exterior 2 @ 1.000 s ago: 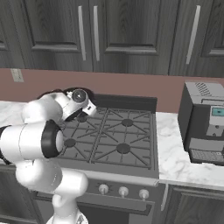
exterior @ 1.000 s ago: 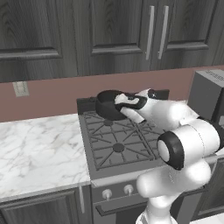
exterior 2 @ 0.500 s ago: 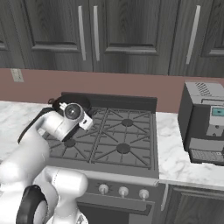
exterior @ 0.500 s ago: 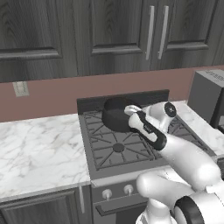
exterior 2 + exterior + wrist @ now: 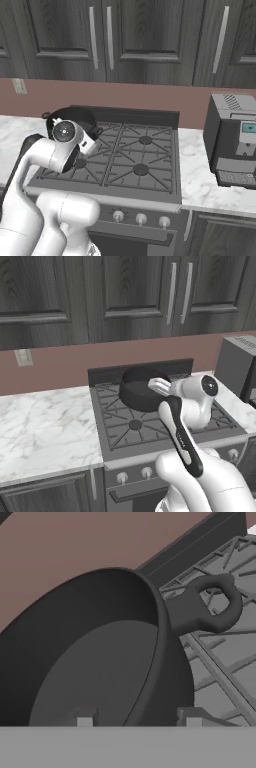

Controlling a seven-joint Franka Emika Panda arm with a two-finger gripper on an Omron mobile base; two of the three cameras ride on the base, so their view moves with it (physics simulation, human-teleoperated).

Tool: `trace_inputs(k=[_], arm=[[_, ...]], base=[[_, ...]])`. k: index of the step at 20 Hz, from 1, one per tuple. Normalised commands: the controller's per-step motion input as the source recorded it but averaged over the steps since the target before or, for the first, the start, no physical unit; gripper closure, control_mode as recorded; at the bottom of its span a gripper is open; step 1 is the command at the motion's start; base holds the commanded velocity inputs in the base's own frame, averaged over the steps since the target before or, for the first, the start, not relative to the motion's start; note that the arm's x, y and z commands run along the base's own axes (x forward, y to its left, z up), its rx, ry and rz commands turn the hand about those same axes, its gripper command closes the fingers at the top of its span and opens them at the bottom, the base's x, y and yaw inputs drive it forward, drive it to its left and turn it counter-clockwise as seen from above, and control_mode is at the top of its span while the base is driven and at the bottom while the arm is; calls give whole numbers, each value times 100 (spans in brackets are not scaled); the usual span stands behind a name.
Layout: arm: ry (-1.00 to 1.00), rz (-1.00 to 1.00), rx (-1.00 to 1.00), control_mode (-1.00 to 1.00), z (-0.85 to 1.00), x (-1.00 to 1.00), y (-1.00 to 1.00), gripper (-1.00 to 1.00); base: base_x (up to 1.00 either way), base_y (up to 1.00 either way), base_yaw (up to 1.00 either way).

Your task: Move the pot and pan from the stove into the sink.

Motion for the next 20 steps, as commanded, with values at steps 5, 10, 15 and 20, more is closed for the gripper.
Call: trace_inputs(k=[5,10,15,20], arm=[[13,0,0,-100,61,-70,0,100],[10,0,0,-100,53,-77,-1,100],[3,0,0,-100,43,-89,-5,100],[-9,3,-2,-100,15,-96,0,100]], base=[[0,0,0],[0,0,0],[0,0,0],[0,0,0]])
